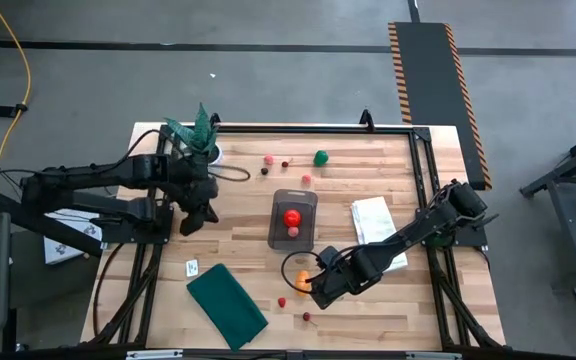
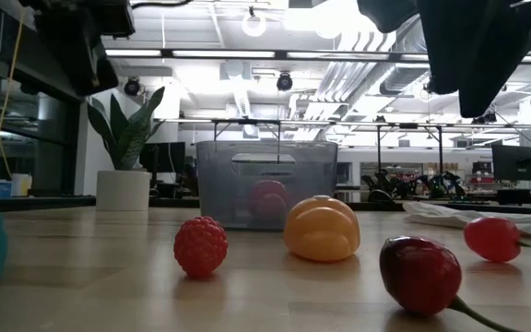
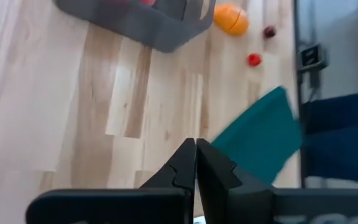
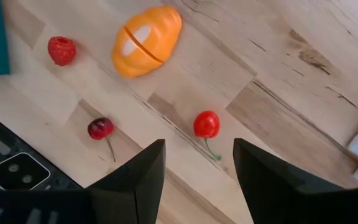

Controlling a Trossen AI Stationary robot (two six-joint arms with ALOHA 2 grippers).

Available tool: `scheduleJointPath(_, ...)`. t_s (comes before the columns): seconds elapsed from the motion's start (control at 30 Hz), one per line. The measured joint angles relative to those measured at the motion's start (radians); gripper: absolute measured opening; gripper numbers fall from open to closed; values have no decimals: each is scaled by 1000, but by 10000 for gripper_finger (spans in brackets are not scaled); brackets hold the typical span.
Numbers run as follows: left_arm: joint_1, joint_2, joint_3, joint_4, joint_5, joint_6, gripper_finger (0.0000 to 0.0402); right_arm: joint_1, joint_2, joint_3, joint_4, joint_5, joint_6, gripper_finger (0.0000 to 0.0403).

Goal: Pick and placing Produce into tupperware
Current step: Put the red cherry into the transparent black bin

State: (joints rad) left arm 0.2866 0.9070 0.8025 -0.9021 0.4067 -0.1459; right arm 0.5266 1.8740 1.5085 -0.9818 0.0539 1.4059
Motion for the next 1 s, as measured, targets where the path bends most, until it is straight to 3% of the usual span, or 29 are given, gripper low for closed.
scheduleJointPath(0.37, -253, 0, 0, 122, -251, -70, 3, 25, 6, -1, 2, 9, 2, 181)
scheduleJointPath(1.0, -300, 0, 0, 121, -267, -152, 3, 26, 150, -1, 55, -29, -19, 181)
